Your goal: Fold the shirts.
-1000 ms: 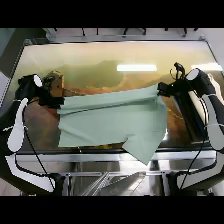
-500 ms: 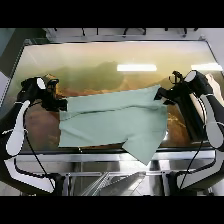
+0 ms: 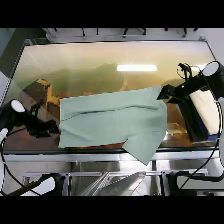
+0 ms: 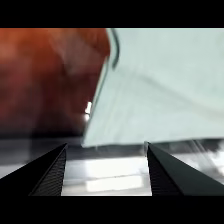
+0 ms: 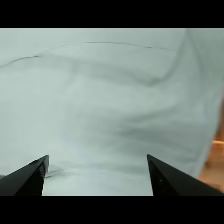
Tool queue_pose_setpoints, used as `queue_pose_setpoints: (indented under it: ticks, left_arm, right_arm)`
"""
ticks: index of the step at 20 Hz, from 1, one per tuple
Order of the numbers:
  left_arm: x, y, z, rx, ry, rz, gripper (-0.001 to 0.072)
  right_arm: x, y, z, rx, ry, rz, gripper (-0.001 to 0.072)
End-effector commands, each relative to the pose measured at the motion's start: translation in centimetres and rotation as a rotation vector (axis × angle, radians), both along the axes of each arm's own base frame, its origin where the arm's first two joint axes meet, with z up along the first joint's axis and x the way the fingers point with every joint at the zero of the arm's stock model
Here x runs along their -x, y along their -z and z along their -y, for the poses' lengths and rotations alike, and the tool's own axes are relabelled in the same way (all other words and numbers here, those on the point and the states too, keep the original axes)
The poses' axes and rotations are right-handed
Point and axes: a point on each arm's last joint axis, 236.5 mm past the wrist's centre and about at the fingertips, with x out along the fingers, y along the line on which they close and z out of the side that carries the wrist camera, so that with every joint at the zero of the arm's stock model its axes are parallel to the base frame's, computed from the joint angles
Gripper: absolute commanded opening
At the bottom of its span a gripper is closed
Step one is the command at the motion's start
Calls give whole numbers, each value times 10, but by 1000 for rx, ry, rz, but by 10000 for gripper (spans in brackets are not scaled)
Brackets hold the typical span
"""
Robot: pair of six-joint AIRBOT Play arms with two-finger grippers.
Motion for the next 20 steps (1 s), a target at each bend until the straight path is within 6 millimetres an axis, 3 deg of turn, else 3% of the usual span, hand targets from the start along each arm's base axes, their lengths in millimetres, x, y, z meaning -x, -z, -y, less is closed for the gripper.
queue_pose_setpoints:
  ticks: [1,3,8,14,15,16,17,18,20]
  left_arm:
    - [38,15,20,213,-136,7,535]
    - [46,28,11,239,-174,-14,535]
    - [19,37,20,359,-223,12,535]
    - [22,47,22,383,-216,-21,534]
    - [20,48,25,395,-219,-20,445]
    - [21,48,30,413,-187,-12,209]
    - [23,48,36,425,-164,-14,96]
    - [24,49,41,423,-130,-15,12]
    - [18,44,46,403,-70,16,12]
  right_arm:
    - [4,-29,-36,-105,-41,58,695]
    - [8,-29,-51,-111,-75,56,695]
    - [18,-32,-81,-118,-135,48,695]
    - [24,-49,-85,-117,-147,91,695]
    - [25,-52,-84,-116,-147,100,695]
    - [25,-54,-83,-112,-144,106,695]
    - [25,-56,-82,-111,-143,110,695]
    - [25,-56,-80,-101,-142,115,695]
    - [28,-55,-75,-74,-148,111,695]
